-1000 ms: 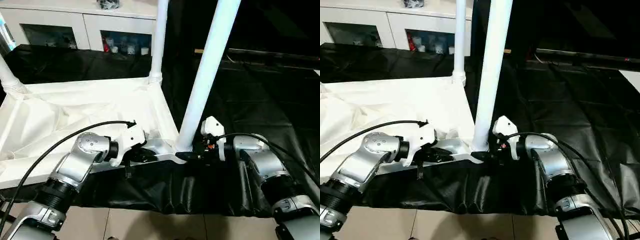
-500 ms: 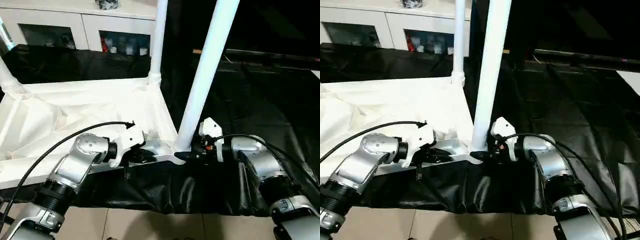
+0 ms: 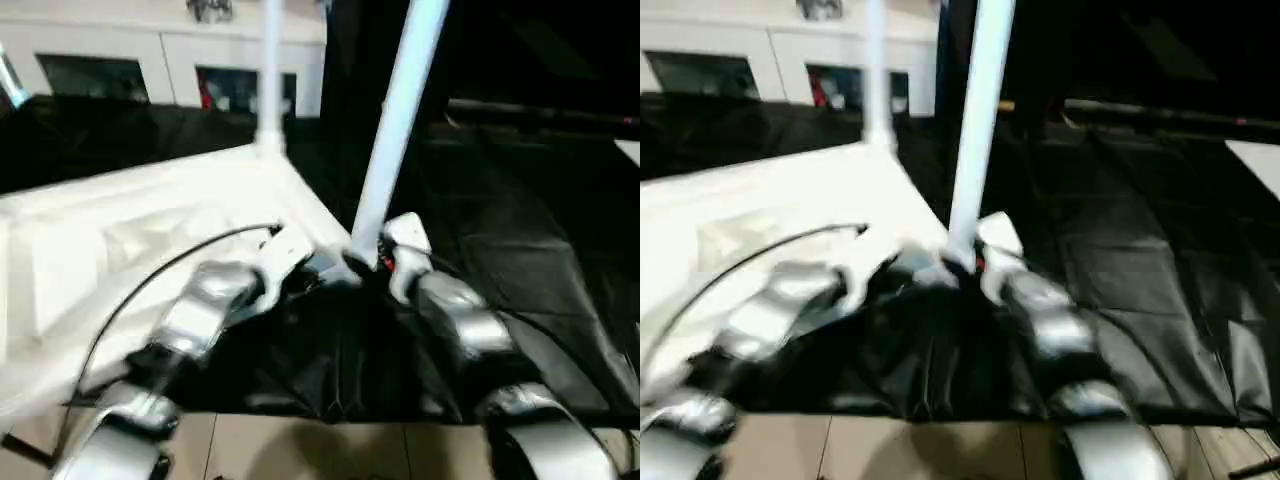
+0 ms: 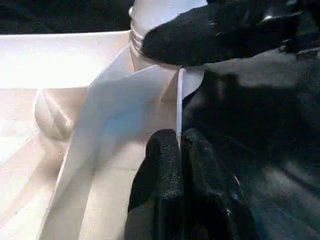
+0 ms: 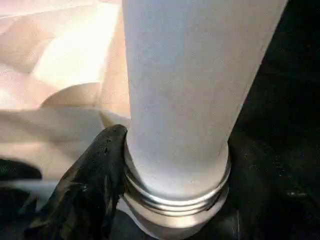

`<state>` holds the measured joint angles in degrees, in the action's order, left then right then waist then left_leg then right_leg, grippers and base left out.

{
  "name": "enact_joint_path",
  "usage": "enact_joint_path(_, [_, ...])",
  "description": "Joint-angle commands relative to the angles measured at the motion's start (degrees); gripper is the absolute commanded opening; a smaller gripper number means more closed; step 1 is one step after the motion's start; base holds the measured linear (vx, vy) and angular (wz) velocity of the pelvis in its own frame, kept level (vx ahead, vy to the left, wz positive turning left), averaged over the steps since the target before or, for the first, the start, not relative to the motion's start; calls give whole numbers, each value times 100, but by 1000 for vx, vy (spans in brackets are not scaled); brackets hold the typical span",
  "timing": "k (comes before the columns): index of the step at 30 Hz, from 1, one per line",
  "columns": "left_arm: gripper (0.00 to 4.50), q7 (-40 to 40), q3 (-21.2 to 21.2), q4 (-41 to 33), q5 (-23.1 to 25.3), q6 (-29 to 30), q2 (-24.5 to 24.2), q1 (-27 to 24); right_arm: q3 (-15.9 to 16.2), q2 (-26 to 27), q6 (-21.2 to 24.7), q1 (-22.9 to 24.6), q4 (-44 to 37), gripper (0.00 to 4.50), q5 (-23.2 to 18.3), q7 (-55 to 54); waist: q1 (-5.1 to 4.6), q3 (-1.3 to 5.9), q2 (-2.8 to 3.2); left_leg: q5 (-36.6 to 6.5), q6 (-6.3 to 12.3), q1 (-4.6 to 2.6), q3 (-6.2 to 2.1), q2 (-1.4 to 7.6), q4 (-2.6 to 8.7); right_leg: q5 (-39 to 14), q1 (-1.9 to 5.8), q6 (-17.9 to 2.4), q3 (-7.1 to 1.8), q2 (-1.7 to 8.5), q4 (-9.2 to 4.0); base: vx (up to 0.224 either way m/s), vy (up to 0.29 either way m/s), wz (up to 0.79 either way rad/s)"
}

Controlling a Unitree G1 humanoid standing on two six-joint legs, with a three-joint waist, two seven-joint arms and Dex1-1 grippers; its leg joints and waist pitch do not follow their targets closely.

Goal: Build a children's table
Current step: Rotate leg to tighten

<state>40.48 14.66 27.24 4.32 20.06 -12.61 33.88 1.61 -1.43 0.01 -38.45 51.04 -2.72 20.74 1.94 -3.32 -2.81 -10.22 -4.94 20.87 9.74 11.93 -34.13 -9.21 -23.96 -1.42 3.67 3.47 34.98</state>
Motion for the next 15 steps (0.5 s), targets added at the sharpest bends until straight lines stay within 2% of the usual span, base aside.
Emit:
enact_joint_path(1, [0,-152,60,-81,-63,-154,269,217,354,427,33,10,118,272,54,337,33,426,79,-1173,46,-24,-2,88,389,-1313,340,-1071,-259,387,-402,0,0,0])
enact_joint_path(2, [0,-120,62,-105,-70,-176,248,196,350,400,38,30,89,272,45,392,29,424,74,-1134,68,-22,2,90,389,-1220,339,-1090,-258,377,-397,0,0,0])
enact_joint_path(3, [0,-58,68,-145,-87,-232,207,158,340,342,34,62,47,307,40,470,28,417,76,-1128,100,-20,5,92,393,-1147,342,-1123,-255,374,-392,0,0,0])
enact_joint_path(5, [0,49,75,-214,-113,-230,134,94,306,239,55,105,-22,342,-7,616,33,411,99,-1192,105,-22,2,92,396,-1224,346,-1135,-252,383,-400,0,0,0])
enact_joint_path(6, [0,364,102,-371,-161,-310,-67,-58,294,-82,18,189,-190,344,5,936,33,406,88,-1266,106,-20,-1,95,401,-1322,354,-1113,-249,385,-413,0,0,0])
enact_joint_path(8, [0,462,105,-420,-164,-357,-151,-109,312,-224,1,212,-268,354,-8,1088,34,402,82,-1302,149,-12,-1,100,401,-1373,355,-1111,-251,386,-420,0,0,0])
enact_joint_path(10, [0,585,103,-474,-183,-435,-245,-165,341,-393,-14,235,-368,382,-29,1274,46,397,78,-1281,146,-12,-9,110,403,-1403,367,-1105,-247,392,-426,0,0,0])
enact_joint_path(11, [0,738,104,-533,-229,-527,-334,-217,385,-573,-55,252,-444,388,26,1486,41,398,106,-1294,153,-20,-6,108,400,-1435,346,-1121,-252,393,-427,0,0,0])
enact_joint_path(13, [0,893,105,-606,-276,-588,-429,-268,448,-762,-87,273,-529,388,83,1716,42,396,91,-1328,154,-21,-1,115,399,-1442,351,-1148,-253,390,-423,0,0,0])
enact_joint_path(14, [0,1172,102,-722,-378,-628,-566,-339,532,-1024,-146,304,-666,388,98,2152,44,391,99,-1328,154,-27,1,115,394,-1448,338,-1160,-258,394,-429,0,0,0])
enact_joint_path(15, [0,1313,106,-776,-425,-643,-635,-372,567,-1134,-166,322,-737,388,84,2391,51,400,78,-1312,175,-22,3,114,390,-1412,359,-1159,-253,383,-420,0,0,0])
